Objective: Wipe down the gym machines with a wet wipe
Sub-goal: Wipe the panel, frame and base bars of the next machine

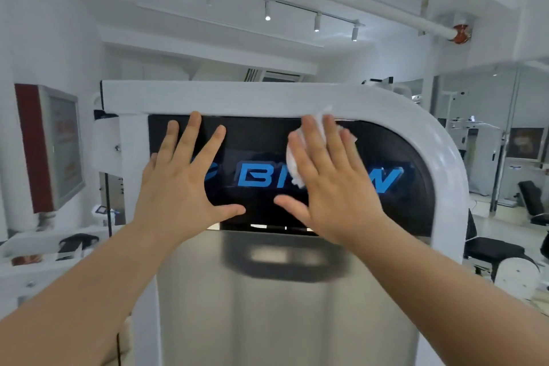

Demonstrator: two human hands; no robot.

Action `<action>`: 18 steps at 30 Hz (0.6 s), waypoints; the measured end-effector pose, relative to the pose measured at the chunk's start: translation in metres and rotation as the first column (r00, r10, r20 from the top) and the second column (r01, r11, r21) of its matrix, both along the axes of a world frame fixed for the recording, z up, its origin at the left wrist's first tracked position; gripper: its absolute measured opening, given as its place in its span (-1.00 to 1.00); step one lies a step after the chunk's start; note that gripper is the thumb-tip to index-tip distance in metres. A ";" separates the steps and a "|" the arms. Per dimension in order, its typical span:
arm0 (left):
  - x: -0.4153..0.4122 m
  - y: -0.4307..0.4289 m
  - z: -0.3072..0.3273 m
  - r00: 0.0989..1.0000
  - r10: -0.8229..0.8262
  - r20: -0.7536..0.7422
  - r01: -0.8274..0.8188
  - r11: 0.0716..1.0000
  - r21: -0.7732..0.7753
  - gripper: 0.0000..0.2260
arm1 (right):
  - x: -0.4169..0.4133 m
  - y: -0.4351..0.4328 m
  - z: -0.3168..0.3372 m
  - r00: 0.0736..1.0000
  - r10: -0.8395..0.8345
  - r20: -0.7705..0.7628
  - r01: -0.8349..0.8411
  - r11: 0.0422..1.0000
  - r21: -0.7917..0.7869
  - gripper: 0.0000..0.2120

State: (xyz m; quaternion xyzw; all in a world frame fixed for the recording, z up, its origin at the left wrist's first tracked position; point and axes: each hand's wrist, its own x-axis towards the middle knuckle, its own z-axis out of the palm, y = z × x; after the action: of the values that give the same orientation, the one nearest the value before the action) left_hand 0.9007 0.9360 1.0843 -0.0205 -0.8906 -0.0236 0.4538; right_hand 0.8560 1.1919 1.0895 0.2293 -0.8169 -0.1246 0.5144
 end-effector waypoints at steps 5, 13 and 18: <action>0.001 0.002 -0.001 1.000 -0.014 -0.004 0.015 1.000 0.021 0.20 | 0.003 -0.036 0.018 0.998 0.043 0.052 -0.045 0.999 0.023 -0.03; 0.006 -0.025 0.004 0.999 -0.018 0.039 0.022 0.992 -0.124 0.23 | -0.006 -0.040 -0.001 0.995 0.099 -0.007 -0.087 0.902 0.423 -0.06; 0.004 -0.045 -0.005 0.998 0.012 -0.058 -0.014 1.000 -0.020 0.25 | 0.004 -0.066 0.067 0.999 0.039 -0.017 -0.039 0.999 -0.007 0.00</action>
State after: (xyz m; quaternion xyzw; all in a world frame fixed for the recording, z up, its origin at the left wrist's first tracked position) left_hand 0.9044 0.8907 1.0796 -0.0202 -0.8773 -0.0108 0.4794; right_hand 0.8596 1.1255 1.1570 0.2423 -0.8084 -0.1135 0.5244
